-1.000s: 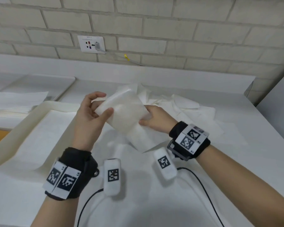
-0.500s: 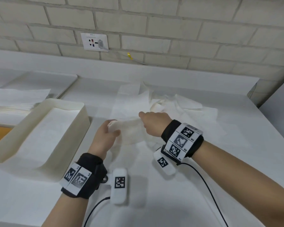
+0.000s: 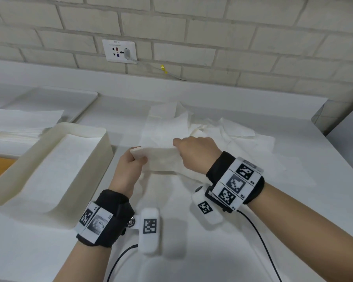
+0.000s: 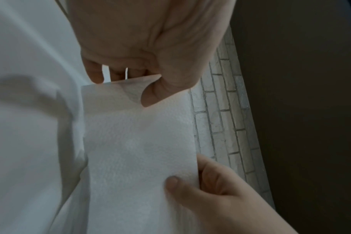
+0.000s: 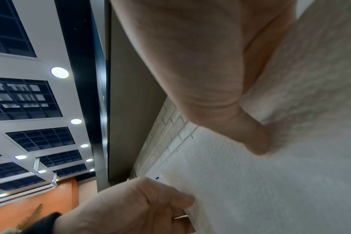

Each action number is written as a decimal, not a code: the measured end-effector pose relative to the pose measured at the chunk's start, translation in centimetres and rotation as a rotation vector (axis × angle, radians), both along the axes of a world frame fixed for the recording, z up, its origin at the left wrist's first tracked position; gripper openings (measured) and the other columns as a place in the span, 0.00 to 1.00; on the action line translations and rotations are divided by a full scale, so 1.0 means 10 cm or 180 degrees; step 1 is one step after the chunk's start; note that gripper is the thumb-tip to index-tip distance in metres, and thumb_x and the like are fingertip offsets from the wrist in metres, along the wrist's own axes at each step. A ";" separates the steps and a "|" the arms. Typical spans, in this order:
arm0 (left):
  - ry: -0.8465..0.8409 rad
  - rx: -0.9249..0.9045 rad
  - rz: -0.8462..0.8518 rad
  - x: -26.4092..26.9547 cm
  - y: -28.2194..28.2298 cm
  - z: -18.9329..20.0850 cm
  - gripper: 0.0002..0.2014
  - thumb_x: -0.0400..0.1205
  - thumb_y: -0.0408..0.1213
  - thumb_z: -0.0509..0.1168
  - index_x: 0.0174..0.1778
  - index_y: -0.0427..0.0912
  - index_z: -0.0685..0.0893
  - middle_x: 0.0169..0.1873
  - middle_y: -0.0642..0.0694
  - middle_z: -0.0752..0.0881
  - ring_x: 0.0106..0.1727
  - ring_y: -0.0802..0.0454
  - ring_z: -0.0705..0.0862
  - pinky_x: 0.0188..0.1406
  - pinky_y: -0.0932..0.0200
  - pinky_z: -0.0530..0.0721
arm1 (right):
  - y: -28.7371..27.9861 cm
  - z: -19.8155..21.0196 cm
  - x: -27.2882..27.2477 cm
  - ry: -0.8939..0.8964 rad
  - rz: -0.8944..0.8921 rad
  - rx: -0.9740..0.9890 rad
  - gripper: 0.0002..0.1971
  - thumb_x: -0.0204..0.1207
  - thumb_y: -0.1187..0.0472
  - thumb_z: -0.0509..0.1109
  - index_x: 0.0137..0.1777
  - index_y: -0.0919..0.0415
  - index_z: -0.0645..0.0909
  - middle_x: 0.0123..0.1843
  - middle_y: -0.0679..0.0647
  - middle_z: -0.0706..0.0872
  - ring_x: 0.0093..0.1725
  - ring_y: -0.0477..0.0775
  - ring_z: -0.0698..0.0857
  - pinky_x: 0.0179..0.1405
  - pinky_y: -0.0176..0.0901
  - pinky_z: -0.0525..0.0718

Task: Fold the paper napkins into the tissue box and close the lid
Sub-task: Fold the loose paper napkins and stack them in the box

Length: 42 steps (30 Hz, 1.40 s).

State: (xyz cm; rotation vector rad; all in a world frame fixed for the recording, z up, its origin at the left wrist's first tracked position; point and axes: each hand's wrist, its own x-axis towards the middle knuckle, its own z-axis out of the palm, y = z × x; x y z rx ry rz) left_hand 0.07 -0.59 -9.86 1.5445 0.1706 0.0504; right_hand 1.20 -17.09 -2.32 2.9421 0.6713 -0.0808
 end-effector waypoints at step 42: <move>0.0151 0.2102 0.0983 -0.85 1.38 1.03 0.12 0.79 0.29 0.66 0.44 0.53 0.87 0.40 0.48 0.85 0.34 0.55 0.80 0.23 0.75 0.73 | 1.21 0.39 0.60 -0.0026 0.0921 0.3037 0.16 0.76 0.78 0.57 0.57 0.67 0.79 0.54 0.58 0.81 0.52 0.51 0.77 0.47 0.30 0.75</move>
